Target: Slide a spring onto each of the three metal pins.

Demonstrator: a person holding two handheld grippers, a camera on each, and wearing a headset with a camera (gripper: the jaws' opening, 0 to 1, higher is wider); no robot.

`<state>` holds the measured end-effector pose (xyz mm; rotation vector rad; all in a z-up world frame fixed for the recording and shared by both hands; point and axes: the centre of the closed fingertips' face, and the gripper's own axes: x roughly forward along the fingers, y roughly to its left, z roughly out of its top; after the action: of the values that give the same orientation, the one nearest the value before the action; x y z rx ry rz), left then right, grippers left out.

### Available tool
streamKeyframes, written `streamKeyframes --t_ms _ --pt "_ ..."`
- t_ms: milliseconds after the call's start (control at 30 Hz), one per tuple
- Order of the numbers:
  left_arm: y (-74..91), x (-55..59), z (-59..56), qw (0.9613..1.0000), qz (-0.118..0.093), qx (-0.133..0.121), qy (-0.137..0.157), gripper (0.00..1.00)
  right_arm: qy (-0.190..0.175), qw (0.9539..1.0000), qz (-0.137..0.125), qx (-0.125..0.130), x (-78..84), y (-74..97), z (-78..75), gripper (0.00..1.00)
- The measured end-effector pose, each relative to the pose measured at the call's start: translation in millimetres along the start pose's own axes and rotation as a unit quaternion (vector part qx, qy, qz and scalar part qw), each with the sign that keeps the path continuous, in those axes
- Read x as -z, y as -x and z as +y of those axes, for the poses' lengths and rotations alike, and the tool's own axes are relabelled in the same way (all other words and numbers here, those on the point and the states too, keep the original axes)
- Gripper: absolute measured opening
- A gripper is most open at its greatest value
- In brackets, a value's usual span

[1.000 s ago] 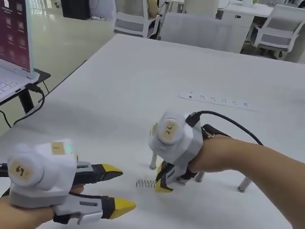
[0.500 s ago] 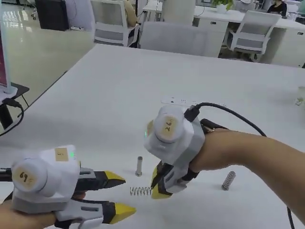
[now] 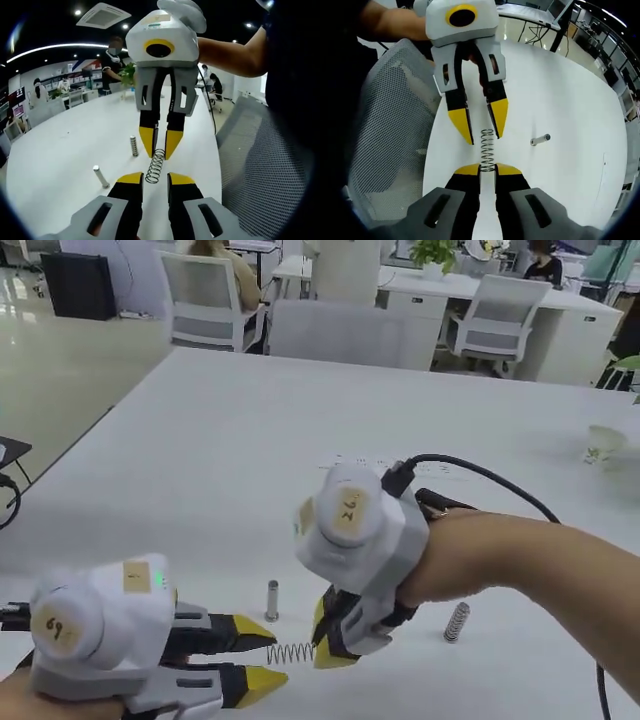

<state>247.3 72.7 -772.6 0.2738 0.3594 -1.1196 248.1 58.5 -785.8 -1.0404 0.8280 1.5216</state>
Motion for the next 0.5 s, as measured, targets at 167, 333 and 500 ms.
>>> streamKeyframes --t_ms 167,333,500 --pt "-0.5 0.3 -1.2 0.9999 0.002 0.006 -0.011 0.05 0.003 1.0000 0.004 -0.001 1.3 0.9 3.4 0.08" --pt "-1.4 0.8 -1.5 0.9998 0.004 0.007 -0.017 0.03 0.005 1.0000 0.005 -0.001 1.0 2.5 4.5 0.08" --pt "-1.9 1.3 -0.5 0.9998 0.005 0.005 -0.018 0.03 0.004 1.0000 -0.003 0.005 -3.6 11.0 3.2 0.08"
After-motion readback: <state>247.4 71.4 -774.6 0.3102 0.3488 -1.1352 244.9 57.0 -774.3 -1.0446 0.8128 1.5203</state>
